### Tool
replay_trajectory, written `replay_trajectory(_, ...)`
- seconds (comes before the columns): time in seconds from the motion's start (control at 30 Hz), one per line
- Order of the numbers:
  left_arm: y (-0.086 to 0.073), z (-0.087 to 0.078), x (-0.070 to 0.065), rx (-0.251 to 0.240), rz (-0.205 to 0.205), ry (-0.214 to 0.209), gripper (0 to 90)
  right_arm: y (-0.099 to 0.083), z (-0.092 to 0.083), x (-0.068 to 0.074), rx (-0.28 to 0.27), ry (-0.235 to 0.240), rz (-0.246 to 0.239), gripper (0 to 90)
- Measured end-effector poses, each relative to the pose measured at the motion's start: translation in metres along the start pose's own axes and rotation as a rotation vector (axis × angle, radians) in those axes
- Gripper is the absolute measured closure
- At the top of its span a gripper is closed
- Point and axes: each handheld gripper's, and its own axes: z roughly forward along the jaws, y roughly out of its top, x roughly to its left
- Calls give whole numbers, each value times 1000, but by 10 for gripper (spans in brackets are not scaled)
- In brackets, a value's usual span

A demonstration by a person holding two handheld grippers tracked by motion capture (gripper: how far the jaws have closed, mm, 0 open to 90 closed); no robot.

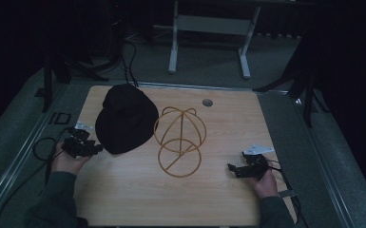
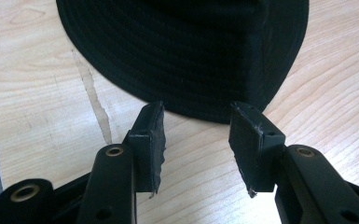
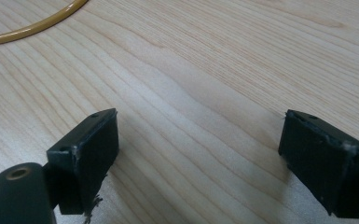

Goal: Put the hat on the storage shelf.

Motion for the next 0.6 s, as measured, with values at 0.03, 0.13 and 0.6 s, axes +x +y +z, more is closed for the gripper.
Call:
replay_trajectory(0.03, 2, -1, 0, 4, 2, 0, 555, 0, 0, 0, 1, 0, 1, 119)
replay_trajectory(0.13, 7, 0, -1, 28, 3, 2, 546, 0, 0, 0, 0, 0, 0, 119)
replay_trajectory(0.6, 29, -8, -3, 45, 9, -15, 574, 0, 0, 0, 1, 0, 1, 119)
